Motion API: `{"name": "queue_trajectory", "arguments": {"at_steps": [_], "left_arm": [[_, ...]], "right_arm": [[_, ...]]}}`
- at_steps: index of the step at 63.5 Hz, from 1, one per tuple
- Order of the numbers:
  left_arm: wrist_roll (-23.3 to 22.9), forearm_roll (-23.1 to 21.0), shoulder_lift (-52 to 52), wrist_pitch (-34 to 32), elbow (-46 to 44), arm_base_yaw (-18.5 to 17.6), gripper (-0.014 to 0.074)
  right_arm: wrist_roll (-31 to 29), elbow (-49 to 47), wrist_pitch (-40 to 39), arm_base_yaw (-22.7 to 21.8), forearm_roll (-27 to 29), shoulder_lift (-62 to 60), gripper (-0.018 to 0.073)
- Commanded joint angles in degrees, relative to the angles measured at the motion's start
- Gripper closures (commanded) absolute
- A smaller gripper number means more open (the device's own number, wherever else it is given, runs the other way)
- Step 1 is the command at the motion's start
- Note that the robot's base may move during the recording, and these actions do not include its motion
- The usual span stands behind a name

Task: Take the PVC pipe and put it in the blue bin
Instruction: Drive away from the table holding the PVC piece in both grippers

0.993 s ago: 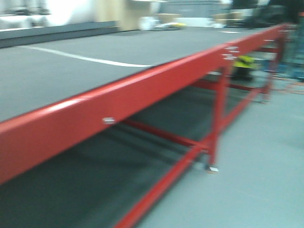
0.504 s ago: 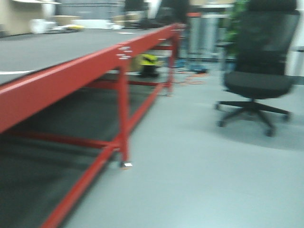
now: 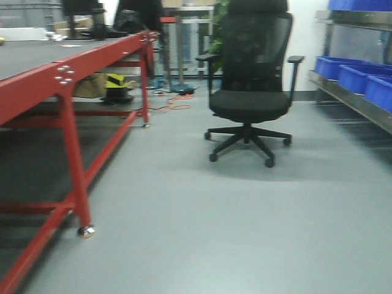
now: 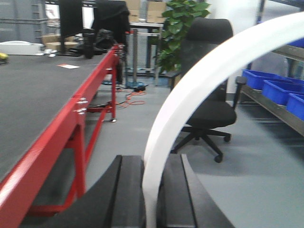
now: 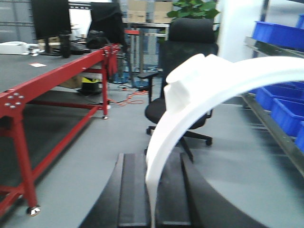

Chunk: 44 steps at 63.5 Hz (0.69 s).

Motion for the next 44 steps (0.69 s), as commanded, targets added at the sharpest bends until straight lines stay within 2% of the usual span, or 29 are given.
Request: {"name": "queue_trajectory", "arguments": {"at_steps": [1, 44], "left_arm": [[-0.5, -0.1, -0.2, -1.6, -0.2, -0.2, 0.0707], [-0.5, -0.1, -0.2, -1.6, -0.2, -0.2, 0.0707]], "right_arm": [[-0.4, -0.1, -1.8, 0.1, -0.1, -0.2, 0.0721], [-0.4, -0.1, -1.8, 0.1, -0.1, -0.2, 0.0721]]}}
